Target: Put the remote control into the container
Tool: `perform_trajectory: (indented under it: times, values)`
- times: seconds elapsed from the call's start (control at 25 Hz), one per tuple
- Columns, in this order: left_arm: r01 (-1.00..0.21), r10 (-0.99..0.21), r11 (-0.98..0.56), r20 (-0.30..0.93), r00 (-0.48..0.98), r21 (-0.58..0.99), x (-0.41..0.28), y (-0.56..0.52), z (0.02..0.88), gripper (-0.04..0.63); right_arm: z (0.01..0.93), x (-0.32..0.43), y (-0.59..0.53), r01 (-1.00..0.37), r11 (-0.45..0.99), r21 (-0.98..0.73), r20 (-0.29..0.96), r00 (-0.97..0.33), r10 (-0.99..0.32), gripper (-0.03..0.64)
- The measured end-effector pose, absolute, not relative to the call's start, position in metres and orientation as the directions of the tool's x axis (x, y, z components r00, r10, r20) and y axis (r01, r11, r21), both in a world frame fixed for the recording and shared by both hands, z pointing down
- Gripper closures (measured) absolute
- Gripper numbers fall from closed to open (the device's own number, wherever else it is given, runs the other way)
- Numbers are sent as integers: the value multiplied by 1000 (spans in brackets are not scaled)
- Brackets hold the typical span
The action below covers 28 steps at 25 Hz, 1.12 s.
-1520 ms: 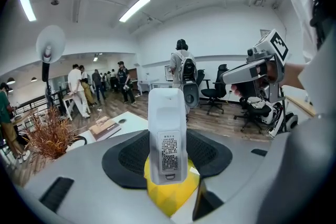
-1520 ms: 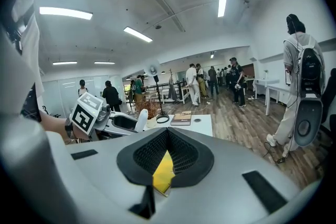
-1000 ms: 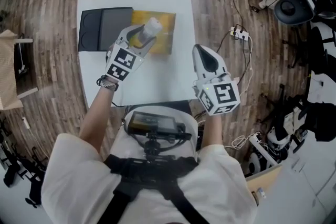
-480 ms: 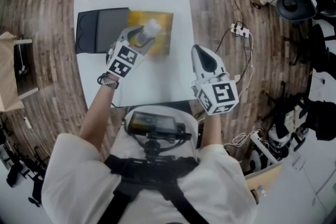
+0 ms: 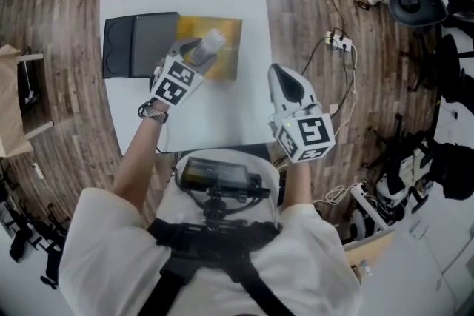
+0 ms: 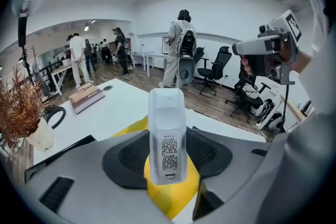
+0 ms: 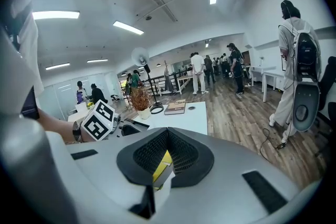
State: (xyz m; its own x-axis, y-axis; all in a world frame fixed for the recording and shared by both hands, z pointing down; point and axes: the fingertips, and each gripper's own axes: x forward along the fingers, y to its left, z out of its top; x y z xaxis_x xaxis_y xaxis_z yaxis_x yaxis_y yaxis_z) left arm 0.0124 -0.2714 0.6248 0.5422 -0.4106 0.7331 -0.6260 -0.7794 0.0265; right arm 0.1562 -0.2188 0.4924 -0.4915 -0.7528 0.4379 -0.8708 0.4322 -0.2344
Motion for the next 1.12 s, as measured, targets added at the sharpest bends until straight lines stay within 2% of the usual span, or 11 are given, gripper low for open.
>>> perform_trajectory:
  times: [1.12]
  values:
    - [-644,-285,-761,851,442,79,15,-287,696,359,521,159,-247,-854,439,-278,472,-520,-712,612]
